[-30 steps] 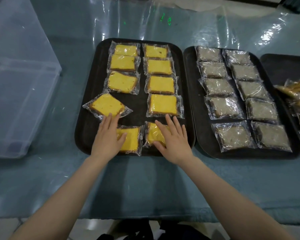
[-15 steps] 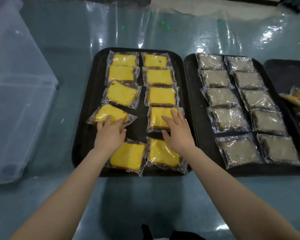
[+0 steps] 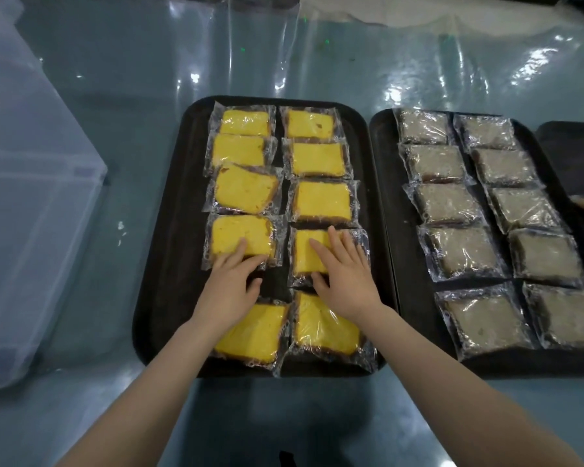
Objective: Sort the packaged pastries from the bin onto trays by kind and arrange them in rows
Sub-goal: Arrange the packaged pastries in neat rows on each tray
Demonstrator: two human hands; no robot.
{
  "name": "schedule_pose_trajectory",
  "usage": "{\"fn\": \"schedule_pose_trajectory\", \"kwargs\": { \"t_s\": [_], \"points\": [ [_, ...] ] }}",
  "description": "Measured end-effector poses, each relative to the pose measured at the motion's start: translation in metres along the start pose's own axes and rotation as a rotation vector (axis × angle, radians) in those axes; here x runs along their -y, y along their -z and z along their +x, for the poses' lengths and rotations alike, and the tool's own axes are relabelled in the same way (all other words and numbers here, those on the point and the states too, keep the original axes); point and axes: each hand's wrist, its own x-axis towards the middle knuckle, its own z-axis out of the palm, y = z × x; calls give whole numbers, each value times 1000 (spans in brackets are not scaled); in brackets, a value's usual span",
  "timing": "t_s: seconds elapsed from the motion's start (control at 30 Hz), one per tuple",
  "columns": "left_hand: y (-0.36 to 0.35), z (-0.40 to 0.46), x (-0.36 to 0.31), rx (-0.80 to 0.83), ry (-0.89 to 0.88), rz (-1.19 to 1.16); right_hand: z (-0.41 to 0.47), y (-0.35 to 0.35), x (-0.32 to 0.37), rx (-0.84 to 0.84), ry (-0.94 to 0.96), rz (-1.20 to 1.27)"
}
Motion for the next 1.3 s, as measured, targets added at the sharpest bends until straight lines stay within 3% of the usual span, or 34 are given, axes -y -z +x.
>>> {"fn": "schedule_pose_trajectory", "kwargs": {
  "t_s": [0.13,0.27,0.37,0.67,0.83,1.13,1.3],
  "points": [
    [-9,-23,2,24,-42,28,-3,1,5,-37,-20,-66],
    [-26,-52,-1,136,-53,324,-16,-1,13,-39,1,-54],
    [-32,-62,1,134,-35,417,-36,-13,21,39,27,-104],
    [-37,-63,6,55,86,429,-66,-22,13,109,166,-283],
    [-40,-69,1,46,131,435,-66,-19,15,104,148,-310],
    [-16,-35,2,-40,7,345,-40,-4,23,-26,43,-200],
    [-11,4,4,41,-36,426,-22,5,12,81,69,-171]
  ]
}}
